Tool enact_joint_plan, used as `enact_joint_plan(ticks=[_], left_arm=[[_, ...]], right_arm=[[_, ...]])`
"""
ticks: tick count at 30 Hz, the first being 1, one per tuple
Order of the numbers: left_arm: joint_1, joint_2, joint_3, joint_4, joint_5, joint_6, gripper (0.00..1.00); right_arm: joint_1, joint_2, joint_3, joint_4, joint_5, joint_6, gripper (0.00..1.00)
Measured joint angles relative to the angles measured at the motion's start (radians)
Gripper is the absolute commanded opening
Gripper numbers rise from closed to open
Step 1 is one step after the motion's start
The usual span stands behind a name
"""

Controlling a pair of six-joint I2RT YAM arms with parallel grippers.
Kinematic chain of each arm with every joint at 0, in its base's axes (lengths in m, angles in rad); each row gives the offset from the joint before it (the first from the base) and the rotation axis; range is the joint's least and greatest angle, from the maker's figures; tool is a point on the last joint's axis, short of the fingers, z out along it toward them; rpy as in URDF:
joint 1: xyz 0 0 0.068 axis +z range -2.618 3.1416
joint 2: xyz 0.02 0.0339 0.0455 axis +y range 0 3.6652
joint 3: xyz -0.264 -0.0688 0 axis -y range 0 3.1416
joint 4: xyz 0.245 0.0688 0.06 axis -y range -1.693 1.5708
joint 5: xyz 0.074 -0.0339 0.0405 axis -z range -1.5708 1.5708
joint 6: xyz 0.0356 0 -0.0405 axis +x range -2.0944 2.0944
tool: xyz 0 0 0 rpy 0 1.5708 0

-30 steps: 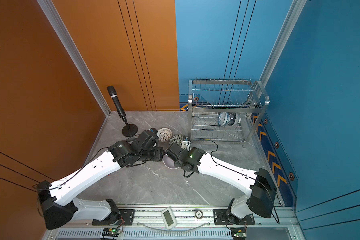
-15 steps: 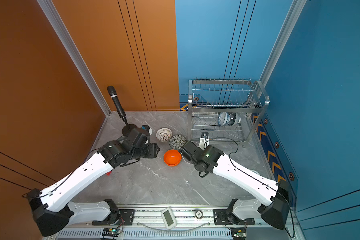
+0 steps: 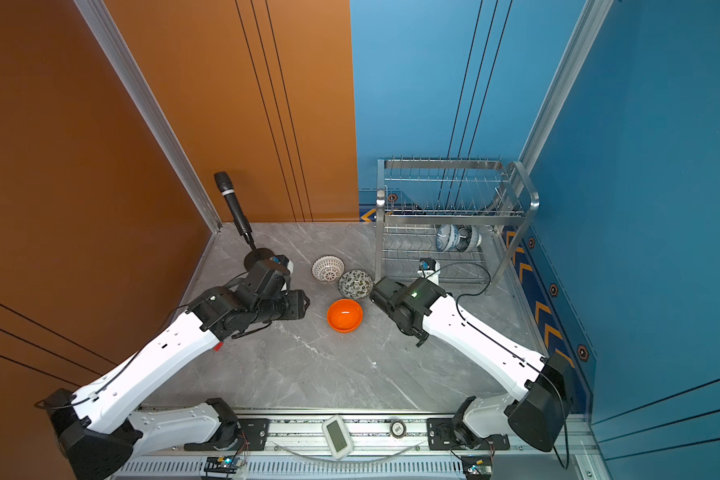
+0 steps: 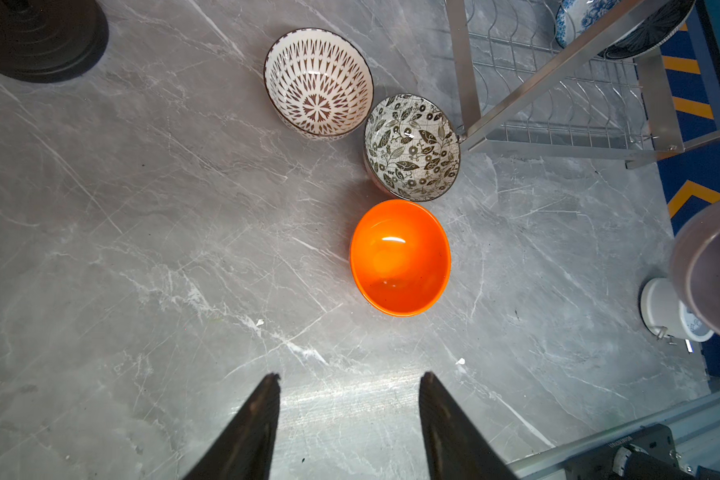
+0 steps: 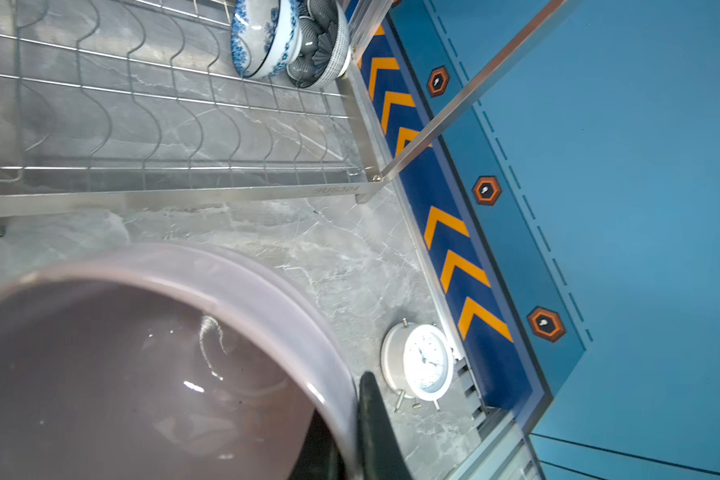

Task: Load bowls into a dish rack
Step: Place the bowl in the dish rack.

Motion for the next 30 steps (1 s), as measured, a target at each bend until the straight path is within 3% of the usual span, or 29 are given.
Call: enact_joint_plan(ticks=[14, 30], left_arm=[[0.006, -0.001, -0.011, 0.000, 0.003, -0.003, 0.55], [0.012, 0.014, -0.011, 0.000, 0.001, -0.014, 0.55]], right_arm=[[-0.151, 0.120, 0.029, 0.001, 0.241, -0.179, 0.00], [-0.278, 0.187, 0.000, 0.337, 0.291, -0.512, 0.00]])
